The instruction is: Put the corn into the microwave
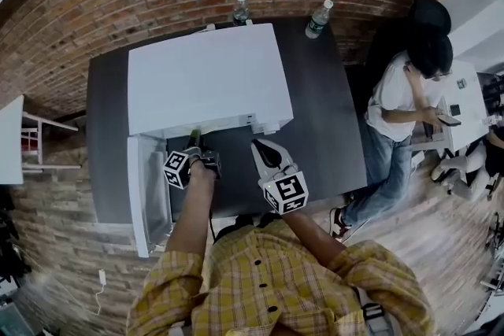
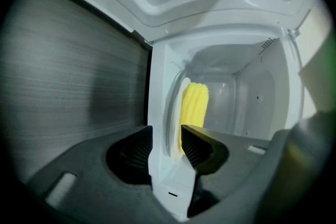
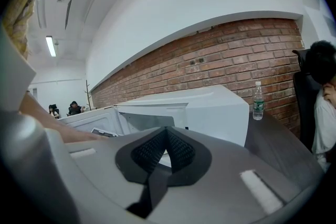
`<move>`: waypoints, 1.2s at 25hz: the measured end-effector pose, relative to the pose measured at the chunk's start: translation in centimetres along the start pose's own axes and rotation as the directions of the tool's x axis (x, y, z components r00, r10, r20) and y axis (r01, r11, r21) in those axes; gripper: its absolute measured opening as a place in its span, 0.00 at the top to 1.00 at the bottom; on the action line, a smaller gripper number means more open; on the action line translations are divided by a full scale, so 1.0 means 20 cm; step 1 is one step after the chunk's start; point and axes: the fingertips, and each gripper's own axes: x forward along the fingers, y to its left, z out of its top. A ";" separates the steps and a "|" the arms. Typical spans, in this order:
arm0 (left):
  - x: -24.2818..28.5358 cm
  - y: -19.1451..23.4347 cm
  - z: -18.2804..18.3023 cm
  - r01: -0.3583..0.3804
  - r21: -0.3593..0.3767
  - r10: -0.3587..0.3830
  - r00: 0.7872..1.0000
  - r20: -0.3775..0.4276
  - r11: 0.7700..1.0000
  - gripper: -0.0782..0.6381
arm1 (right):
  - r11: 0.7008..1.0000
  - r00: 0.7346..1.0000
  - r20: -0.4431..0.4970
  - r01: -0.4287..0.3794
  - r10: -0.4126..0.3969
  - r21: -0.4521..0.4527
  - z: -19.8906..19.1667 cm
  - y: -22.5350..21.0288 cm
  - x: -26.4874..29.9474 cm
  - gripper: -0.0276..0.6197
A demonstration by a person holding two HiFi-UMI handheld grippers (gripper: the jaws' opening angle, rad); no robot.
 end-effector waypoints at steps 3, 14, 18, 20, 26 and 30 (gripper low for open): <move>-0.08 -0.02 -0.04 0.028 0.016 -0.028 1.000 -0.013 0.999 0.65 | 1.000 1.000 0.006 0.001 -0.001 0.001 0.01 -0.01 -0.02 0.95; -0.41 -0.25 -0.36 0.302 0.241 -0.249 0.942 -0.226 0.922 0.89 | 1.000 0.999 0.034 -0.005 0.005 -0.004 0.03 0.01 -0.16 0.95; -0.53 -0.41 -0.45 0.414 0.404 -0.320 0.905 -0.282 0.815 0.89 | 1.000 0.999 0.053 -0.010 0.010 -0.001 0.05 0.02 -0.19 0.95; -0.62 -0.48 -0.50 0.454 0.514 -0.339 0.890 -0.306 0.728 0.89 | 1.000 0.998 0.057 -0.014 0.014 -0.002 0.06 0.03 -0.22 0.95; -0.81 -0.61 -0.63 0.483 0.756 -0.345 0.869 -0.354 0.442 0.89 | 1.000 0.996 0.081 -0.029 0.029 -0.006 0.09 0.08 -0.28 0.95; -0.90 -0.65 -0.69 0.486 0.816 -0.343 0.859 -0.380 0.313 0.89 | 0.999 0.994 0.097 -0.040 0.040 -0.003 0.11 0.11 -0.32 0.95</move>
